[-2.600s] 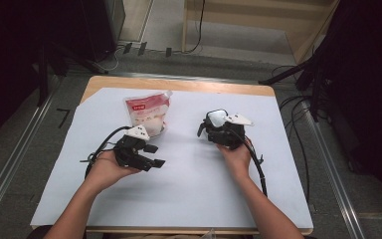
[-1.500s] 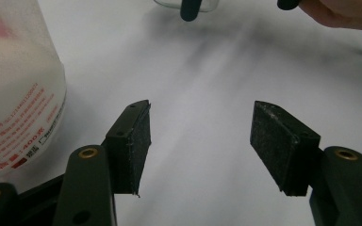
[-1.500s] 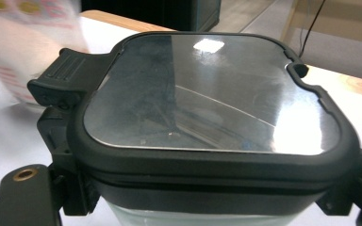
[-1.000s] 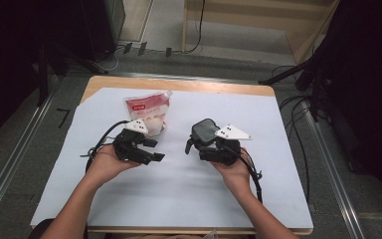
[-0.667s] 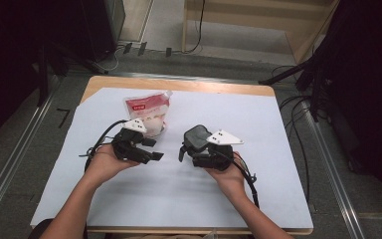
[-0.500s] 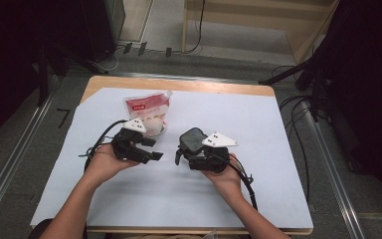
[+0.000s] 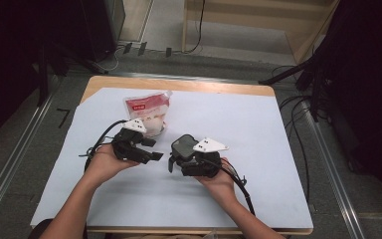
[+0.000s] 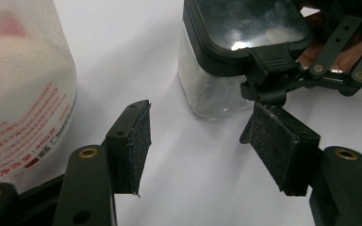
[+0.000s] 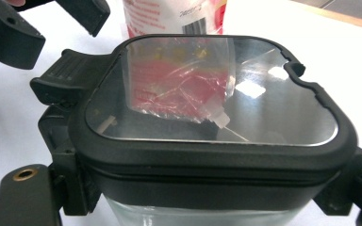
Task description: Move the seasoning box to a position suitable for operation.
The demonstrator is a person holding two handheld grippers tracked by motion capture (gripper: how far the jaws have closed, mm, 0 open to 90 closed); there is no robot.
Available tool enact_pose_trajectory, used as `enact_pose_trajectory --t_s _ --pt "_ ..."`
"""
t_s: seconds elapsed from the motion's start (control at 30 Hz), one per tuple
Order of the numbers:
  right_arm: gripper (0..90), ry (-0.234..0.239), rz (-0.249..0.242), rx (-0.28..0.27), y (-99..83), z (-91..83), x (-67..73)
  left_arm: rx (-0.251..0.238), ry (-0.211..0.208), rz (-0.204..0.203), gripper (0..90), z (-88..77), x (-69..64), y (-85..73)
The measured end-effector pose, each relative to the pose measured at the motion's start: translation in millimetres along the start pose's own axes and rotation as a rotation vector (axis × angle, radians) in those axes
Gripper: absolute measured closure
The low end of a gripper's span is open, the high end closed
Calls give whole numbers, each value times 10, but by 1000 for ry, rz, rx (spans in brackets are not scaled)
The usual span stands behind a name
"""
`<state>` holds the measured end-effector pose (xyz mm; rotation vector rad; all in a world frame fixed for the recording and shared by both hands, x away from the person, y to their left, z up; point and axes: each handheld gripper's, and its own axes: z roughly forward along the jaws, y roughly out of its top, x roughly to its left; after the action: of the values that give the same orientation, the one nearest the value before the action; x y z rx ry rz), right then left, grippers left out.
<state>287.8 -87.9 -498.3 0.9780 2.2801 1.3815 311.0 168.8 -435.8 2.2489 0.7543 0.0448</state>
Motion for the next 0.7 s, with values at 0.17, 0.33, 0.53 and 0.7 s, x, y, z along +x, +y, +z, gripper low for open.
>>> enact_pose_trajectory --t_s 0.17,0.33,0.53,0.7 --pt "158 -2 -9 -2 -10 9 21 -2 -6 -1 399 6 -2 -2" --pt "157 4 -2 -8 -43 -7 12 1 -6 2 399 12 -10 0" --pt "156 4 4 2 -60 -27 5 2 -9 3 399 14 -11 0" --pt "156 -8 -21 12 -72 -36 31 4 -11 2 398 18 -16 0"
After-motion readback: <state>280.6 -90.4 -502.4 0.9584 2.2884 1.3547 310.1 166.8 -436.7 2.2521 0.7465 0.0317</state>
